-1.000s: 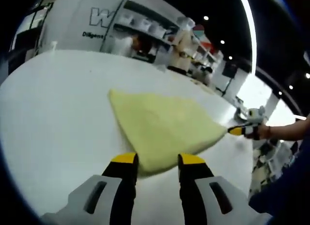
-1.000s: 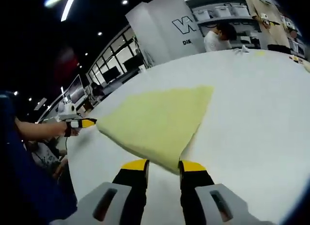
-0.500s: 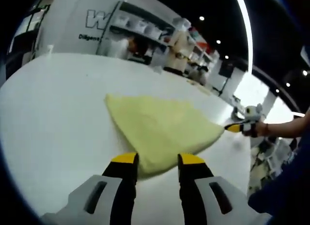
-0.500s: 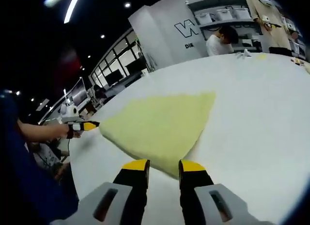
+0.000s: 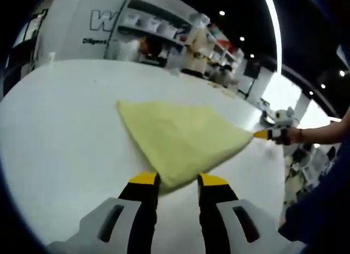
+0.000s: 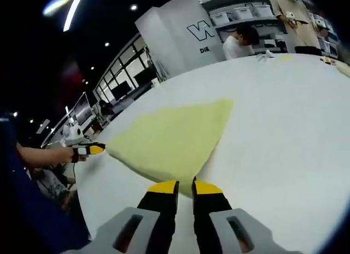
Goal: Fold the garment on the visible template until the final outline fits inside the template.
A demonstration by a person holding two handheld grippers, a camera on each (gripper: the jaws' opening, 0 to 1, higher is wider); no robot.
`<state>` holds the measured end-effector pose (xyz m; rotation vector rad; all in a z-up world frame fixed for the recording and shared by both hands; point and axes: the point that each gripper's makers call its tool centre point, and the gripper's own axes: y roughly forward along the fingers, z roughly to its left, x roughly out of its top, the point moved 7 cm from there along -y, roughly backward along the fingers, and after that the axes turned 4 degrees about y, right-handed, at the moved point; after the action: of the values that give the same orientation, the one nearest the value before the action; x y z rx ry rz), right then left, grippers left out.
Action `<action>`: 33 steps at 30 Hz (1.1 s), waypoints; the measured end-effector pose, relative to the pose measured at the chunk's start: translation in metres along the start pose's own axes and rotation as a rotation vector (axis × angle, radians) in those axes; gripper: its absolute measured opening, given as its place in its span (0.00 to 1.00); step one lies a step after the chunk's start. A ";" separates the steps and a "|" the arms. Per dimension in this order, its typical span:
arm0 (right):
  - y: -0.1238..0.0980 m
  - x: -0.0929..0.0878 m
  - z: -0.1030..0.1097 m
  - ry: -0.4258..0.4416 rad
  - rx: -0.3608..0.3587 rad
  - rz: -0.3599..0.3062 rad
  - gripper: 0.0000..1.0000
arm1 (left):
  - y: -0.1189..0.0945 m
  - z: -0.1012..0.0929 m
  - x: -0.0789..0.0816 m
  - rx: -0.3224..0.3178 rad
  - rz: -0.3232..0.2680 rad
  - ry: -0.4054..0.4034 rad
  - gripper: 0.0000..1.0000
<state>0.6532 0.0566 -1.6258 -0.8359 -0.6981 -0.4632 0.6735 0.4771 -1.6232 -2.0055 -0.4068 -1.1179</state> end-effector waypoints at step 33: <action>0.001 0.004 -0.004 0.052 -0.033 -0.029 0.00 | -0.002 0.012 -0.007 0.083 0.033 -0.024 0.00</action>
<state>0.6577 0.0535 -1.6251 -0.8422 -0.6571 -0.5222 0.6752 0.4880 -1.6315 -1.9480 -0.4237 -1.0413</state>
